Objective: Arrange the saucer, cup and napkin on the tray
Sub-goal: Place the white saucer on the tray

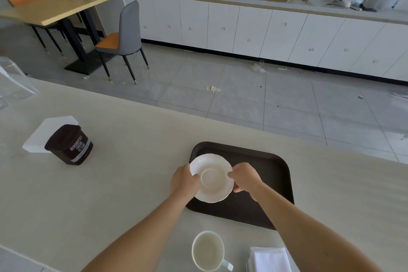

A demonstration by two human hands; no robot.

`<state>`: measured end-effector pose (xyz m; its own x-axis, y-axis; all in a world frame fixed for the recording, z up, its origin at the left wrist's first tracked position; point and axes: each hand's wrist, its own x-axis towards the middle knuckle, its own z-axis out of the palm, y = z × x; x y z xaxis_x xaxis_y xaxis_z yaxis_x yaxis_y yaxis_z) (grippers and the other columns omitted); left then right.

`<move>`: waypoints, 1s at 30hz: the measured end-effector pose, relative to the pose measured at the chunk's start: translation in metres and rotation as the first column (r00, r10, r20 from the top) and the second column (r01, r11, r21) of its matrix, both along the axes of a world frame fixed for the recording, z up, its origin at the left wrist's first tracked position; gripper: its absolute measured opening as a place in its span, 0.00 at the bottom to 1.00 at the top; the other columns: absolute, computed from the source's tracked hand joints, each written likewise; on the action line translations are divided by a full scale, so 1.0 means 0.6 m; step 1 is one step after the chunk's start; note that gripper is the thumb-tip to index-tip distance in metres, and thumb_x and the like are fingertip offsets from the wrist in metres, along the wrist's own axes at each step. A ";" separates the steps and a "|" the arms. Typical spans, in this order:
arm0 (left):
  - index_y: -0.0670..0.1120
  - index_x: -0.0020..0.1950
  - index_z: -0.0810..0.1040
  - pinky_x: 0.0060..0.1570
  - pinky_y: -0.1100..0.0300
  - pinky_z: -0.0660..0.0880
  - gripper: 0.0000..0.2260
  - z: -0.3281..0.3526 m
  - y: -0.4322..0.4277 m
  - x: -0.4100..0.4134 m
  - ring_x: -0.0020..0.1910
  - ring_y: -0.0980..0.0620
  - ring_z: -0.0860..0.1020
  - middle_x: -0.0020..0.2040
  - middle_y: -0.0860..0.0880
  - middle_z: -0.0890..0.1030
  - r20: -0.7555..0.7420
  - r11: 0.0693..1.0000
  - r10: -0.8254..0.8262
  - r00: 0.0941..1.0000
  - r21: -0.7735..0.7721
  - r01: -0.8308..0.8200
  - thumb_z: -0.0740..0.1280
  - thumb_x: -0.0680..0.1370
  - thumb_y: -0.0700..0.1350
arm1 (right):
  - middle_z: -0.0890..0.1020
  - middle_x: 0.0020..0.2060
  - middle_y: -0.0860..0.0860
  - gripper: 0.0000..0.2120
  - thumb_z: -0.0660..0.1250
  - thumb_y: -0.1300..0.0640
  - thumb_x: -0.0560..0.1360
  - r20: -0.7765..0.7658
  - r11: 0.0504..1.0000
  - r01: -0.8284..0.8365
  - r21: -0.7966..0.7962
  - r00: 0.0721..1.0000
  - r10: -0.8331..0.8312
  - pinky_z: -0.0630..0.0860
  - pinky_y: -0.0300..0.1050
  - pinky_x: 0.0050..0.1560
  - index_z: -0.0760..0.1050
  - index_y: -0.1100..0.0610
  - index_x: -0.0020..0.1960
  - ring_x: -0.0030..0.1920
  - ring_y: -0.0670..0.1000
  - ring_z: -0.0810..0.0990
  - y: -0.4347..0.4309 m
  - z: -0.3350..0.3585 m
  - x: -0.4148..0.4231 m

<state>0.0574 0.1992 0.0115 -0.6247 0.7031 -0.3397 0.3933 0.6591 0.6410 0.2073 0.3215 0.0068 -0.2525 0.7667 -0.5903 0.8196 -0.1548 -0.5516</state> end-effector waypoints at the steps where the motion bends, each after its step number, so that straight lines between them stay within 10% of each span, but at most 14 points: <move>1: 0.43 0.52 0.76 0.41 0.55 0.70 0.11 -0.001 0.005 0.001 0.46 0.44 0.77 0.50 0.45 0.81 -0.001 1.000 -0.002 1.000 -0.004 0.002 0.59 0.73 0.43 | 0.87 0.38 0.54 0.07 0.65 0.56 0.77 -0.004 1.000 0.009 0.002 1.000 -0.009 0.84 0.52 0.49 0.80 0.55 0.51 0.31 0.51 0.87 0.003 -0.003 0.002; 13: 0.42 0.62 0.75 0.48 0.55 0.71 0.16 -0.013 0.044 0.002 0.45 0.46 0.73 0.60 0.45 0.72 -0.022 0.996 0.037 0.999 -0.075 -0.038 0.60 0.75 0.45 | 0.84 0.42 0.51 0.06 0.65 0.58 0.78 -0.090 0.997 0.075 0.006 0.993 -0.075 0.85 0.49 0.48 0.79 0.53 0.52 0.36 0.51 0.86 0.022 -0.030 -0.001; 23: 0.43 0.70 0.71 0.59 0.52 0.72 0.23 -0.018 0.048 0.020 0.64 0.43 0.74 0.68 0.45 0.73 0.120 0.989 0.146 0.982 -0.031 -0.143 0.60 0.75 0.44 | 0.83 0.41 0.49 0.09 0.61 0.59 0.80 -0.149 0.986 0.164 0.005 0.976 -0.162 0.80 0.41 0.35 0.78 0.50 0.47 0.38 0.52 0.86 0.019 -0.046 -0.009; 30: 0.45 0.76 0.63 0.65 0.48 0.70 0.27 -0.008 0.053 0.041 0.70 0.43 0.66 0.73 0.46 0.66 0.249 0.978 0.198 0.948 0.010 -0.207 0.60 0.76 0.45 | 0.85 0.41 0.54 0.14 0.60 0.63 0.78 -0.206 0.982 0.190 0.019 0.961 -0.182 0.85 0.48 0.43 0.80 0.52 0.41 0.42 0.54 0.85 0.009 -0.055 -0.005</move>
